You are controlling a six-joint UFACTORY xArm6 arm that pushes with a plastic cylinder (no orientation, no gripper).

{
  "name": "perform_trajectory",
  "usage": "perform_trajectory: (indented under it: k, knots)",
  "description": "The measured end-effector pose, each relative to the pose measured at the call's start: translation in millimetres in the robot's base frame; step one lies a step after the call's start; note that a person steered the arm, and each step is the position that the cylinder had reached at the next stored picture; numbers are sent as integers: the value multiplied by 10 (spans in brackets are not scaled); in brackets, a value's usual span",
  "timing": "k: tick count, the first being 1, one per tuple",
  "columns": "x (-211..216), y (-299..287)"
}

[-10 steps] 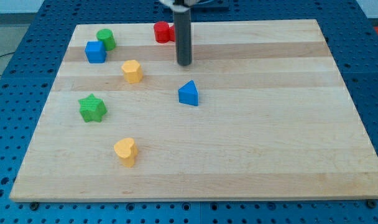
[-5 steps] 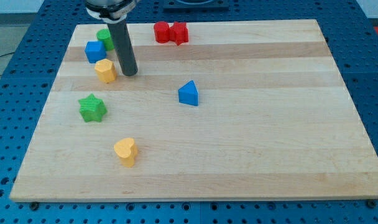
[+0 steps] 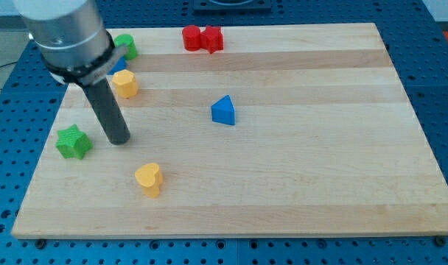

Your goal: Move the yellow heart to the top right of the board

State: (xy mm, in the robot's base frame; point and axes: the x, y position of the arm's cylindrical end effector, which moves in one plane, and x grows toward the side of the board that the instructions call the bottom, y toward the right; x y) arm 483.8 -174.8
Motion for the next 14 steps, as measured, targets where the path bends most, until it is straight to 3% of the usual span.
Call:
perform_trajectory:
  k: [1, 3, 4, 5, 7, 9, 10, 11, 13, 14]
  knots:
    - [488, 0]
    - [454, 952]
    - [870, 350]
    - [1195, 457]
    - [296, 1507]
    - [83, 2613]
    - [493, 2723]
    - [351, 2978]
    - [-564, 2943]
    - [-581, 3183]
